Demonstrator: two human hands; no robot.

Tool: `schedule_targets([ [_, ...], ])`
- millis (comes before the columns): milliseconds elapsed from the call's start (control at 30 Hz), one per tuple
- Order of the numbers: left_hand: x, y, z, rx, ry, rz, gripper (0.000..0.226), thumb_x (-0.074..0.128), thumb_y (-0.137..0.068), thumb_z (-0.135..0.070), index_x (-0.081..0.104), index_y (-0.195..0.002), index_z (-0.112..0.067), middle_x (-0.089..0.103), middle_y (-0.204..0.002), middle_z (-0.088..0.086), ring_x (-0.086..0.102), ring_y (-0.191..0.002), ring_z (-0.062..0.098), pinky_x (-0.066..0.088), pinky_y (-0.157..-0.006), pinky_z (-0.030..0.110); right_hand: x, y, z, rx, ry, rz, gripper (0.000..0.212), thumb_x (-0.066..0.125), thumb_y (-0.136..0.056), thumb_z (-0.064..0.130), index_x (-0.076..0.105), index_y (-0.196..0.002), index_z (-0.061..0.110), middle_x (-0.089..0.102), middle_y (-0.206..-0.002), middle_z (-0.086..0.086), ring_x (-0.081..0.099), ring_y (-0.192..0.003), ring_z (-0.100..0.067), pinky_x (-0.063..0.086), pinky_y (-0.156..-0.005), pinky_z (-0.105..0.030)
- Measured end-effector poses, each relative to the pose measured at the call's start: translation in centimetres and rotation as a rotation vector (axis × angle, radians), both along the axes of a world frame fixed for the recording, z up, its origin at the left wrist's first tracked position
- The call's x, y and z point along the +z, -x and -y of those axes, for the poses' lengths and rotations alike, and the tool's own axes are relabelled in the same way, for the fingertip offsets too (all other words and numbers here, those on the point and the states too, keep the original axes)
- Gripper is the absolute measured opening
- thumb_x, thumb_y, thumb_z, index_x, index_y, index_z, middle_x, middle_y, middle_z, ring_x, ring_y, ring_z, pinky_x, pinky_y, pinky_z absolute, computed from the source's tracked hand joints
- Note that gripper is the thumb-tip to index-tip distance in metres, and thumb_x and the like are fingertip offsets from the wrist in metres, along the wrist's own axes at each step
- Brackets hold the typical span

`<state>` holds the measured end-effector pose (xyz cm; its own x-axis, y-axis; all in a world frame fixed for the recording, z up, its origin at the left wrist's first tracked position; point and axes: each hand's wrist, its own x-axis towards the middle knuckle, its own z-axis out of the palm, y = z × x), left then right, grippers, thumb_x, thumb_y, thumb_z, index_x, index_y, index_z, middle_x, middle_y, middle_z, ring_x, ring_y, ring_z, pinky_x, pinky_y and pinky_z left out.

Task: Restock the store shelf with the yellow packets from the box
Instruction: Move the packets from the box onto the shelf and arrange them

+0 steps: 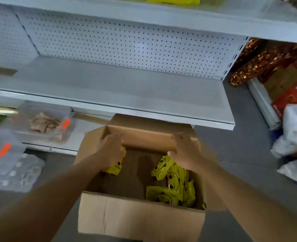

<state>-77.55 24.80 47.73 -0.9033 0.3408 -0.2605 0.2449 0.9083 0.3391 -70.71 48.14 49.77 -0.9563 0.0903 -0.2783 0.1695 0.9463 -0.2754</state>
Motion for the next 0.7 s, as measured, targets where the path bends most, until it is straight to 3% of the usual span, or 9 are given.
schedule_targets([
  [233, -7.8, -0.3, -0.1, 0.082, 0.129, 0.147, 0.035, 0.056, -0.085, -0.022, 0.049, -0.12, -0.023, 0.049, -0.129, 0.002, 0.047, -0.12, 0.025, 0.042, -0.095, 0.038, -9.1, 1.0, -1.7, -0.085, 0.088, 0.192, 0.053, 0.056, -0.092, 0.029, 0.034, -0.137, 0.01, 0.035, -0.14, -0.009, 0.035, -0.13, -0.025, 0.033, -0.103, -0.032],
  [433, -13.3, 0.7, -0.3, 0.146, 0.128, 0.22, 0.037, 0.058, -0.088, -0.027, 0.047, -0.123, -0.026, 0.047, -0.131, 0.0, 0.046, -0.122, 0.024, 0.043, -0.095, 0.039, -16.7, 2.0, -2.4, -0.202, 0.172, 0.345, 0.06, 0.057, -0.092, 0.029, 0.029, -0.138, 0.003, 0.035, -0.139, -0.015, 0.038, -0.129, -0.029, 0.036, -0.106, -0.036],
  [700, -18.9, 2.1, 1.7, 0.247, 0.091, 0.236, 0.042, 0.062, -0.085, -0.021, 0.046, -0.124, -0.024, 0.053, -0.129, 0.005, 0.053, -0.117, 0.027, 0.048, -0.091, 0.044, -24.0, 3.1, -1.3, -0.59, 0.327, 0.467, 0.071, 0.057, -0.092, 0.034, 0.023, -0.138, -0.008, 0.054, -0.128, -0.018, 0.054, -0.116, -0.031, 0.046, -0.083, -0.028],
])
